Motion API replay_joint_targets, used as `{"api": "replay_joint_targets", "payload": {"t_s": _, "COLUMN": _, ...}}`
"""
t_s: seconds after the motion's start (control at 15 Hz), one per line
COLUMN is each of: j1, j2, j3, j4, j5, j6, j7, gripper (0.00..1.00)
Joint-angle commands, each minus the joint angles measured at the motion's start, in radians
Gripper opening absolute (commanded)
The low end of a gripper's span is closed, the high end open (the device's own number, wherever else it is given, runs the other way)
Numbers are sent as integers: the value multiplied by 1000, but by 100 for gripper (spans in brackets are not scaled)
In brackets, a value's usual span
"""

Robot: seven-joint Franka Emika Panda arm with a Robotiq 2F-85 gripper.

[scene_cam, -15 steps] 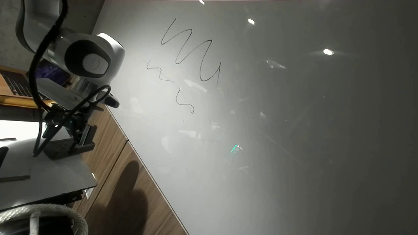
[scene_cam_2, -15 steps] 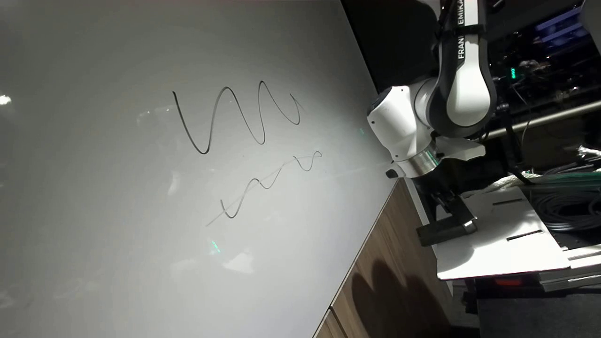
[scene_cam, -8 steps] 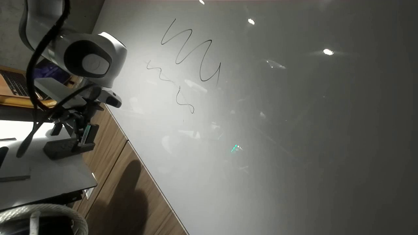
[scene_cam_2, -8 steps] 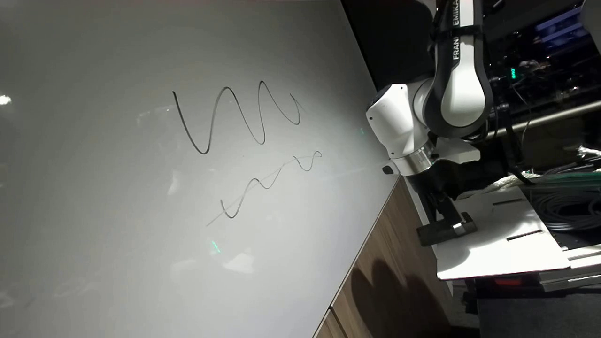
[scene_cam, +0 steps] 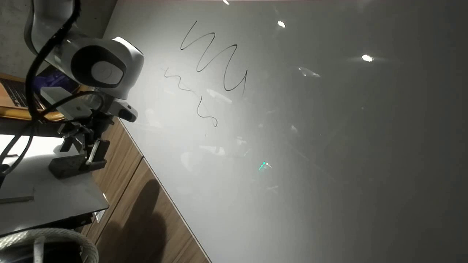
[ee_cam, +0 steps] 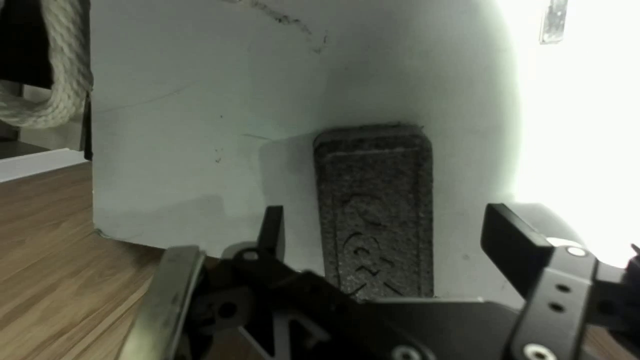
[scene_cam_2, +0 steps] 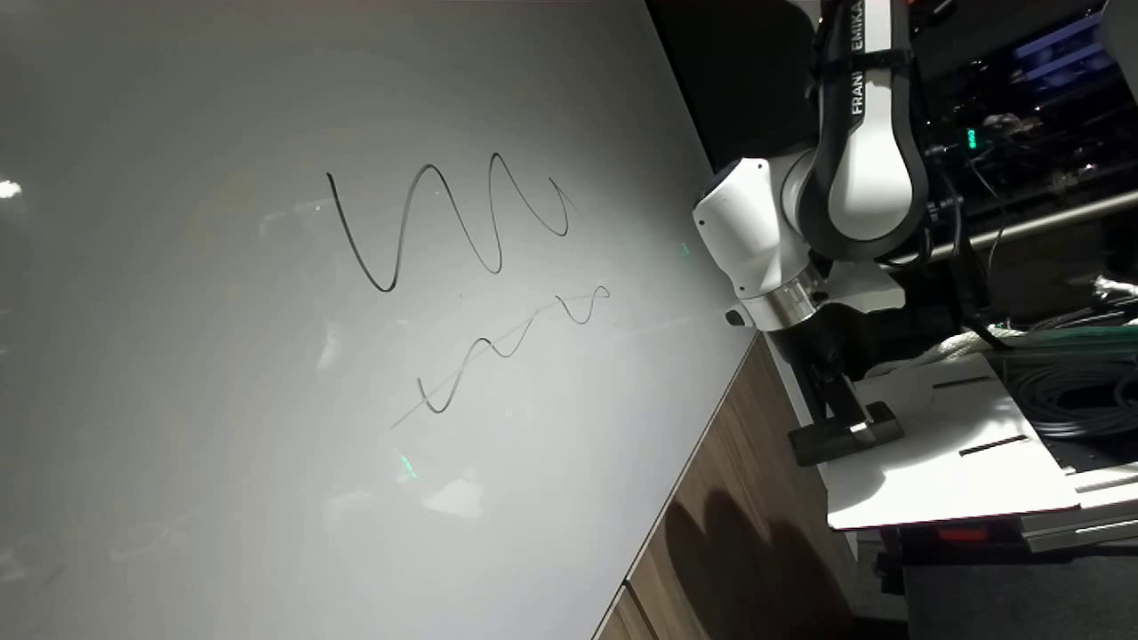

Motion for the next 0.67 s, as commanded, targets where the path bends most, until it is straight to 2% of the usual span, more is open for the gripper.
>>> {"api": "replay_joint_targets", "payload": {"t_s": 0.0, "j1": -7, "j2": -6, "j3": -14, "j4": 1, "j5": 23, "j6": 4, "j7": -11, "gripper": 100}}
{"api": "replay_joint_targets", "payload": {"t_s": 0.07, "j1": -9, "j2": -3, "j3": -15, "j4": 1, "j5": 32, "j6": 3, "j7": -21, "gripper": 100}}
{"api": "replay_joint_targets", "payload": {"t_s": 0.13, "j1": -11, "j2": -1, "j3": -16, "j4": 1, "j5": 39, "j6": 4, "j7": -27, "gripper": 93}}
{"api": "replay_joint_targets", "payload": {"t_s": 0.27, "j1": -14, "j2": 6, "j3": -18, "j4": 1, "j5": 51, "j6": 4, "j7": -39, "gripper": 68}}
{"api": "replay_joint_targets", "payload": {"t_s": 0.33, "j1": -15, "j2": 7, "j3": -18, "j4": 0, "j5": 57, "j6": 3, "j7": -44, "gripper": 58}}
{"api": "replay_joint_targets", "payload": {"t_s": 0.47, "j1": -16, "j2": 11, "j3": -18, "j4": -1, "j5": 69, "j6": 3, "j7": -54, "gripper": 42}}
{"api": "replay_joint_targets", "payload": {"t_s": 0.6, "j1": -16, "j2": 10, "j3": -19, "j4": -1, "j5": 74, "j6": 2, "j7": -59, "gripper": 31}}
